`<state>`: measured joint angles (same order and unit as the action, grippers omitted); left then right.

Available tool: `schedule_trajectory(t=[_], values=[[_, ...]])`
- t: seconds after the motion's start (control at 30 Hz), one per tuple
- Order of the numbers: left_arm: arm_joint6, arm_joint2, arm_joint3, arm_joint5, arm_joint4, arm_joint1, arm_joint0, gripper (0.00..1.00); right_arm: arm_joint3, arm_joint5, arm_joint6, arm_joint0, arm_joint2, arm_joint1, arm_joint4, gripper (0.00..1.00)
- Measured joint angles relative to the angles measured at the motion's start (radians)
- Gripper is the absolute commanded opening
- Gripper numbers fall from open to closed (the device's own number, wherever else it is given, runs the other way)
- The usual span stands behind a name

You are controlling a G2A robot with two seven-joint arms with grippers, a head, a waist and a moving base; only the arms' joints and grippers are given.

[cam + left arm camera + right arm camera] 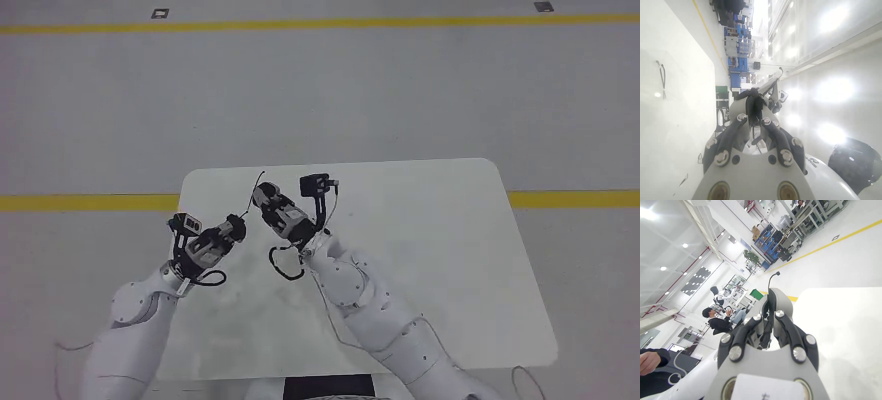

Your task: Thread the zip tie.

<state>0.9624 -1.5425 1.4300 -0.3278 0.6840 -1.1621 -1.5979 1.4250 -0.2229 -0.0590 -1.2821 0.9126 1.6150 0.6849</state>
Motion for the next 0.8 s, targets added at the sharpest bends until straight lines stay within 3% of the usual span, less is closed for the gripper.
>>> schedule_trajectory(t=[0.27, 0.8], values=[[0.0, 0.0, 0.0, 0.0, 0.0, 0.0, 0.0, 0.0, -0.002, -0.004, 0.038, -0.01, -0.005, -0.002, 0.026, 0.0], [0.0, 0.0, 0.0, 0.0, 0.0, 0.0, 0.0, 0.0, -0.096, -0.041, 0.135, 0.033, -0.055, 0.01, 0.077, 0.0]])
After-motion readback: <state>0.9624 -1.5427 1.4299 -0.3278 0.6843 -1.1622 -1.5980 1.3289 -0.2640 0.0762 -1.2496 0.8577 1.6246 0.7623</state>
